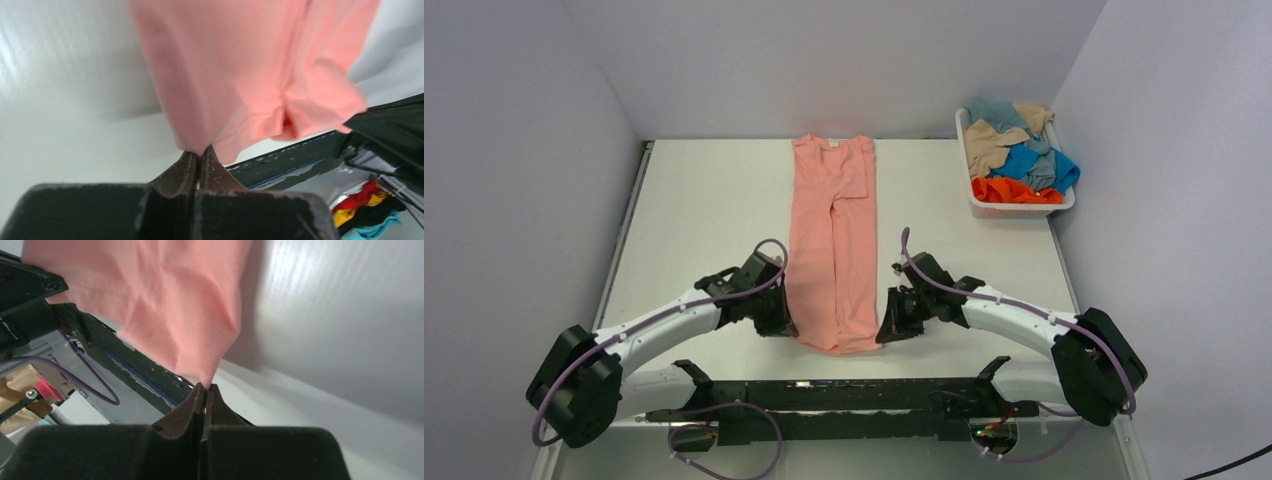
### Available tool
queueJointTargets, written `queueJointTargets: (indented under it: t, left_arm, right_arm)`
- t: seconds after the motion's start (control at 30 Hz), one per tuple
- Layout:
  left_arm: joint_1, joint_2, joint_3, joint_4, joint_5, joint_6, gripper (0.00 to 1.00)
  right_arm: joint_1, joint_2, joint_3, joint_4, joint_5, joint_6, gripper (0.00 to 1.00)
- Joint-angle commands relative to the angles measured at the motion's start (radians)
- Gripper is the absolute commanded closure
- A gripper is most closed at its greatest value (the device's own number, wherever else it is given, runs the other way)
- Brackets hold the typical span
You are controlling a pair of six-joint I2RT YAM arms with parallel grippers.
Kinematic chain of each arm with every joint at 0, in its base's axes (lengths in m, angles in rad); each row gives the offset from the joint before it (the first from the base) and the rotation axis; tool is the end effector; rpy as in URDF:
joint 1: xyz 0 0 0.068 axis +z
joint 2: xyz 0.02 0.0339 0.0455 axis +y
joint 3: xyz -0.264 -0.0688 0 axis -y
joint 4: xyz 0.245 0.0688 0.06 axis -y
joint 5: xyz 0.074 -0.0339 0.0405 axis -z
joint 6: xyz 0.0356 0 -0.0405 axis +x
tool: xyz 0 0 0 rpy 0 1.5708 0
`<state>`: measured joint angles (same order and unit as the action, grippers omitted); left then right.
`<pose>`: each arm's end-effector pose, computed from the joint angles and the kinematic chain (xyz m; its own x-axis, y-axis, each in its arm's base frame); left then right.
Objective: Fold and stack the t-shirts
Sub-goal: Fold the folded rectangular tshirt in 1/3 of the way
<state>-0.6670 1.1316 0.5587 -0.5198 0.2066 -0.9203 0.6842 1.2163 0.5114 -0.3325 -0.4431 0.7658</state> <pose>0.1497 -0.1271 0.1734 -0.9633 -0.2328 -0.1337 -0.1436 0.8674 -0.4764 0.1514 0.1432 0.1566 -0.9939 -0.0026 -0.1106 -0.0709 0.7826 0.6185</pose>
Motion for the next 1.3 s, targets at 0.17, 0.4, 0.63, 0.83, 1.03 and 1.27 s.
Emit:
queueJointTargets:
  t: [0.17,0.4,0.63,0.83,1.03,1.27]
  left_arm:
    - [0.153,0.193,0.256,0.121,0.051,0.061,1.00]
    - [0.312,0.433,0.538,0.147,0.158,0.195,1.00]
    - [0.395,0.664,0.837,0.088,0.180,0.259,1.00]
    - [0.437,0.811,0.993,0.074,0.197,0.287,1.00]
    - [0.462,0.936,1.106,0.077,0.224,0.306,1.00]
    - [0.483,1.024,1.168,0.057,0.210,0.312,0.95]
  right_arm:
    - [-0.095,0.186,0.346,-0.051,0.104,-0.128,1.00]
    - [-0.221,0.392,0.591,-0.018,0.109,-0.172,1.00]
    - [-0.288,0.613,0.845,-0.024,0.094,-0.225,1.00]
    - [-0.322,0.773,1.017,-0.031,0.100,-0.251,1.00]
    - [-0.355,0.878,1.108,0.016,0.074,-0.273,1.00]
    - [-0.372,0.965,1.164,0.117,0.043,-0.298,1.00]
